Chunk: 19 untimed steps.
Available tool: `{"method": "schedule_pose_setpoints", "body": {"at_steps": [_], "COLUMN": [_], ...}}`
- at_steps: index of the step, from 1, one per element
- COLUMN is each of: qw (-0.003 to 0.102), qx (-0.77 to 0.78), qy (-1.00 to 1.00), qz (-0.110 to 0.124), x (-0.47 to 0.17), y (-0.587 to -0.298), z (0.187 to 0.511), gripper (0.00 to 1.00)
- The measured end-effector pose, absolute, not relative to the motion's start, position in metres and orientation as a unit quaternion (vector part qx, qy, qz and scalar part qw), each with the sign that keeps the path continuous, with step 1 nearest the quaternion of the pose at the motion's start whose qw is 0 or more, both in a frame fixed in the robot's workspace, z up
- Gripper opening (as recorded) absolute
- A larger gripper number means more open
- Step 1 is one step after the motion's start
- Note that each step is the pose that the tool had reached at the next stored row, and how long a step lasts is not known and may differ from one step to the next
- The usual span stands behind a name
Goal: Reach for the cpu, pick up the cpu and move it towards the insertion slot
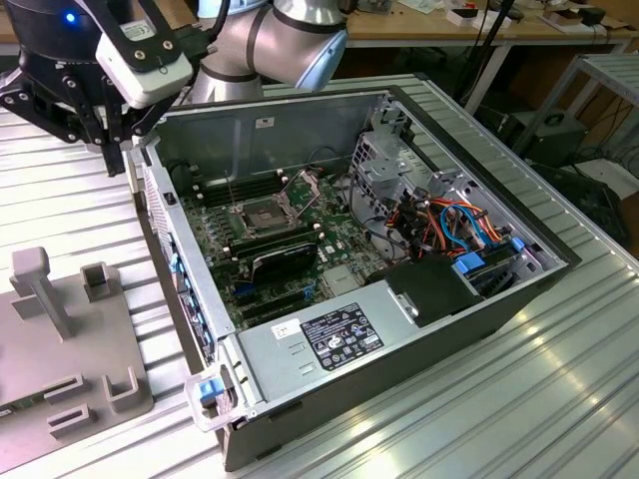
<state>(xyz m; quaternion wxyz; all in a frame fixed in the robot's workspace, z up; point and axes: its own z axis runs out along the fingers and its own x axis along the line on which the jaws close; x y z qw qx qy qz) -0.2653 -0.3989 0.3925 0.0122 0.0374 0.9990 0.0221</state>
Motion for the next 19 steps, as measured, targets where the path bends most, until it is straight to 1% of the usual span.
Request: {"method": "schedule_pose_setpoints", "body": {"at_steps": [19], "qw": [0.012], "qx": [0.037], "qy": [0.999], "qz": [0.022], "x": [-0.282], "y": [-0.399], "z": [0.393], "gripper": [0.11]}}
